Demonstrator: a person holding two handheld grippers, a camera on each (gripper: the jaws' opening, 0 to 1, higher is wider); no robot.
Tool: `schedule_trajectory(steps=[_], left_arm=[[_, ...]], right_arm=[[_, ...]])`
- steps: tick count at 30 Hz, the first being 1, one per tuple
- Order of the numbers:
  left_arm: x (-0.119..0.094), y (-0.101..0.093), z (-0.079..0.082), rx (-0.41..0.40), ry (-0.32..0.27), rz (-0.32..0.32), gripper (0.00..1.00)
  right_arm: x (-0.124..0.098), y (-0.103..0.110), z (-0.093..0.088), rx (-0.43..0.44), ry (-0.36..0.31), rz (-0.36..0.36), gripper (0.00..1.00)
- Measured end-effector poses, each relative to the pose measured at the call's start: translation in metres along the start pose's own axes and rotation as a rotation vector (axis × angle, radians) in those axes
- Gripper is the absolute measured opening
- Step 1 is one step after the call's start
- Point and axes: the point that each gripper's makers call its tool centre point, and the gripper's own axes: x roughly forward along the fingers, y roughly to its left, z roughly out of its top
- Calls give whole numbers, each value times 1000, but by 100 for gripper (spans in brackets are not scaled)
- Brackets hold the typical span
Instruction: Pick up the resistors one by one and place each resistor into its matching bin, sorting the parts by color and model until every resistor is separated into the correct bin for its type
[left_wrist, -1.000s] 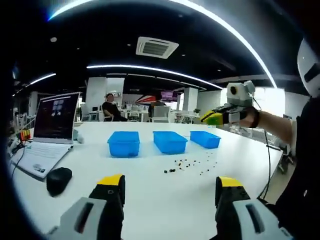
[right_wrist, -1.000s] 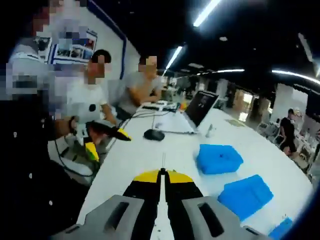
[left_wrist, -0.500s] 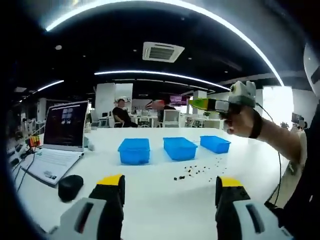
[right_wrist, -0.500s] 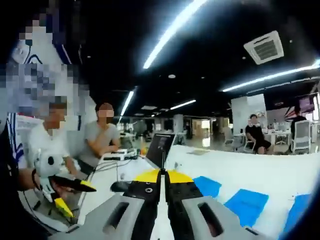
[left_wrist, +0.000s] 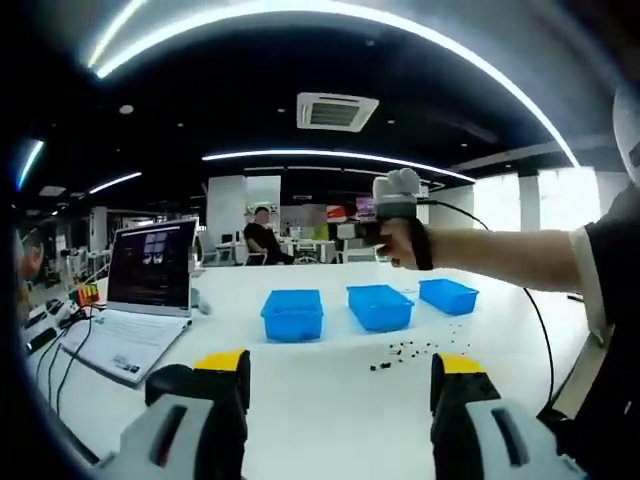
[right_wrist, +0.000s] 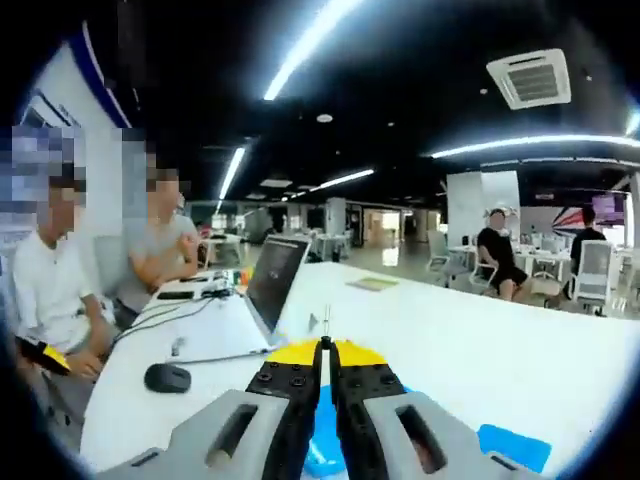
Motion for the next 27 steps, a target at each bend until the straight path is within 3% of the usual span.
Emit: schedule_trajectory(steps=[2,8,10,12,14,19,23,27], left_arm=[[-1,1,0,-1,3,7,74],[-3,-1,3,9,3,2,74],[-4,-2,3,11,7,0,74],[-4,-3,4,8,5,-2,74],[-4,-3,4,6,4,-4,74],[2,-7,2,9,9,-23,74],[6,-13,0,38,8,-42,74],[14,-31,-1,43,4,-126,74]], right_arm=[[15,-3,-6,-15,23,-10,7],[30,-10,-34,-26,68,-35,7],[30,-14,-39,-39,60,-57,14],[26,-14,-36,-32,37,-55,30],[21,-12,-34,-40,33,-50,32],[-15,-7,-30,-34,35,-1,35],[-67,-1,-35,-21,35,43,36],[-129,8,-40,9,22,70,36]])
